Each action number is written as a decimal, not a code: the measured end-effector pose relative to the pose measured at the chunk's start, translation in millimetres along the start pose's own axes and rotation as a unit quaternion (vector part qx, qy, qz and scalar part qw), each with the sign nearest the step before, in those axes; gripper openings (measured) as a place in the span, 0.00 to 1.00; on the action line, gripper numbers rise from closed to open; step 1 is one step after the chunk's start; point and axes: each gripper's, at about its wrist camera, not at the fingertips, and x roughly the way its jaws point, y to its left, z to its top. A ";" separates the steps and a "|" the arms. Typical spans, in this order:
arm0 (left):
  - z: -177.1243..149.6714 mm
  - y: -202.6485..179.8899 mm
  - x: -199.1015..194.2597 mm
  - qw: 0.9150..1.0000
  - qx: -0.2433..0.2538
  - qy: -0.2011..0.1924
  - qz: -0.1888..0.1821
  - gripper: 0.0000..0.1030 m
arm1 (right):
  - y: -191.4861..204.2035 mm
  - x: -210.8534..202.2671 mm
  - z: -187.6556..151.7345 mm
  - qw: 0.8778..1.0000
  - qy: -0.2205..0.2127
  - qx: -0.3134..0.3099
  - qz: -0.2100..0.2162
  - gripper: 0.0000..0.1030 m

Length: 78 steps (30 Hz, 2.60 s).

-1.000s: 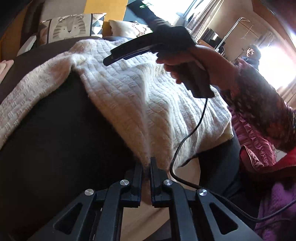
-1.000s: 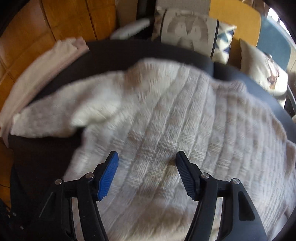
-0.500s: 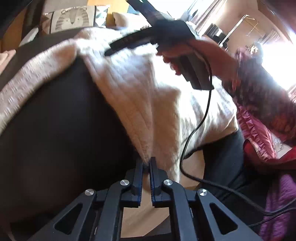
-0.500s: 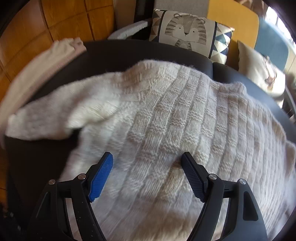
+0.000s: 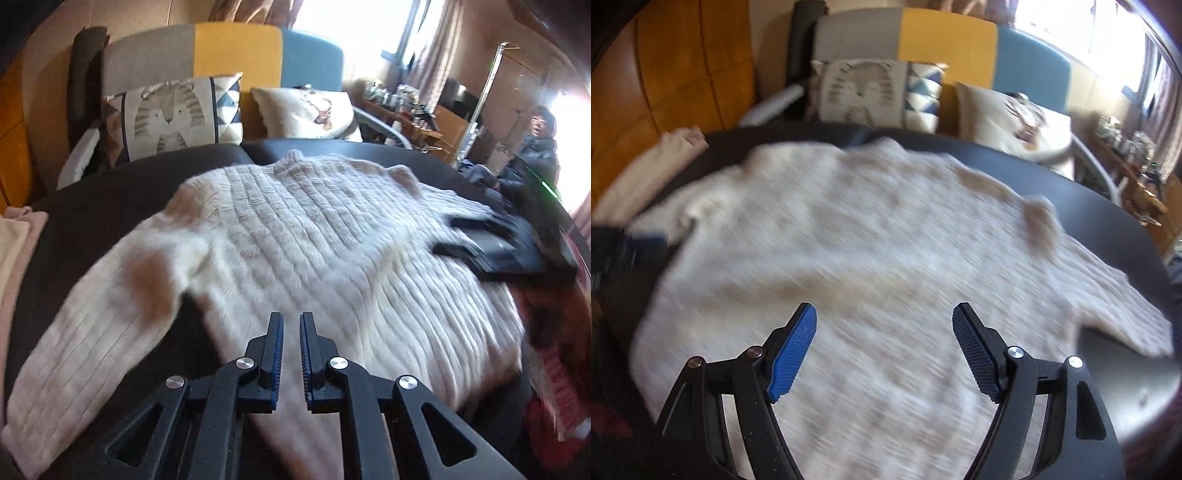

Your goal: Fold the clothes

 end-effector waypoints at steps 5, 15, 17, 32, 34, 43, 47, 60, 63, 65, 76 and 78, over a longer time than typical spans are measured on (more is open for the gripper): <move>4.0 -1.1 66.5 0.993 0.037 0.047 0.099 0.08 | -34.2 13.7 -31.6 0.998 0.044 0.007 -0.049 0.77; 17.3 3.6 92.8 0.977 0.100 0.024 0.189 0.26 | -71.9 37.9 -40.3 0.996 0.031 0.080 0.004 0.91; 22.0 9.1 95.7 0.975 0.093 0.014 0.200 0.28 | -74.8 44.9 -30.1 0.997 0.029 0.077 0.009 0.92; 28.6 -31.6 99.8 0.950 0.197 -0.008 0.243 0.23 | -101.5 35.7 3.6 0.996 0.006 0.067 0.064 0.87; 21.6 -42.4 91.8 0.960 0.186 -0.012 0.209 0.23 | -99.5 18.6 -12.0 0.996 0.009 0.058 0.065 0.87; -7.3 -69.6 85.2 0.972 0.173 -0.004 0.159 0.23 | -90.3 -57.5 -82.3 0.997 0.019 0.021 0.068 0.87; -13.8 -57.5 79.9 0.980 0.136 -0.008 0.143 0.23 | -78.6 -69.4 -108.9 0.997 0.023 0.019 0.066 0.87; -28.8 -27.0 61.4 0.991 0.027 -0.035 0.125 0.24 | -86.4 -44.0 -125.2 0.997 0.051 0.045 0.043 0.21; -31.2 -22.4 59.5 0.991 0.015 -0.038 0.130 0.24 | -87.2 -48.8 -127.6 0.996 0.051 0.056 0.045 0.19; -32.3 -20.3 62.4 0.990 0.015 -0.029 0.136 0.24 | -88.5 -53.3 -130.8 0.995 0.050 0.066 0.047 0.19; -36.4 -24.2 66.2 0.986 0.047 -0.036 0.154 0.24 | -117.3 -75.7 -152.9 0.994 0.066 0.084 0.002 0.00; -36.4 -25.2 65.8 0.986 0.045 -0.037 0.156 0.24 | -117.5 -76.9 -156.6 0.994 0.064 0.089 0.011 0.00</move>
